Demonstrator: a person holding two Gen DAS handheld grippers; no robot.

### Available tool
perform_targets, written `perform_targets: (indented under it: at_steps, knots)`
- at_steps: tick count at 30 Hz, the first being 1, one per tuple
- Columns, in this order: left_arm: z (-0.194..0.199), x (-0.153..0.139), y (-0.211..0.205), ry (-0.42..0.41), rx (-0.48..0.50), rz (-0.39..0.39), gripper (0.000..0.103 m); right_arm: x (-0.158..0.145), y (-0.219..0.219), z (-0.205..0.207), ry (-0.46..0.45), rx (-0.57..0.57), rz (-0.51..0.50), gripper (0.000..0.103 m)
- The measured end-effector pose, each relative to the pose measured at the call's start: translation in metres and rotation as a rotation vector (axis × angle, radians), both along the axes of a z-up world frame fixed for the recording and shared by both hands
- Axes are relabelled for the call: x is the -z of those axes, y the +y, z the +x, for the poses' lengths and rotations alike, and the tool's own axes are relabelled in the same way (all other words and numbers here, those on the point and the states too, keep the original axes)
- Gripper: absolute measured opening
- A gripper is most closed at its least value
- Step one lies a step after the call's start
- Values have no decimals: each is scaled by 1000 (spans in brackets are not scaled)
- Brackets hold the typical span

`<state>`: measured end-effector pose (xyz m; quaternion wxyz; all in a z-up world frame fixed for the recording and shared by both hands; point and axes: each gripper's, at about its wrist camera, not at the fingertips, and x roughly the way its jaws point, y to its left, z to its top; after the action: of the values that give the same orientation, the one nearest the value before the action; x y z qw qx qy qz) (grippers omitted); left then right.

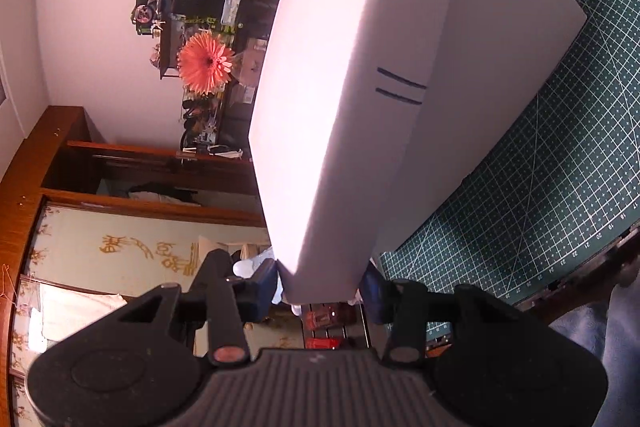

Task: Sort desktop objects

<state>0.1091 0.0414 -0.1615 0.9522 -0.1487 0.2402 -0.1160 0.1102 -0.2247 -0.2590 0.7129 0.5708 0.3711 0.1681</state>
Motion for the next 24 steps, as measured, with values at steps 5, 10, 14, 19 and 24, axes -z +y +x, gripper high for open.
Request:
perform_targets:
  at_steps: [5,10,14,19,24]
  knots:
    - [3,0,4,8,-1,-30,78,-1,-8,-5,10,2,0,43]
    - [18,-2,12,25,-10,-80,78,-3,-12,-6,16,13,-8,44]
    - [38,-6,17,39,-5,-102,78,-2,-14,-11,21,13,-16,44]
    - [66,-5,37,77,-59,-168,76,-3,-16,-14,24,20,-23,44]
    - [95,2,55,116,-75,-231,75,-5,-17,-16,24,24,-33,44]
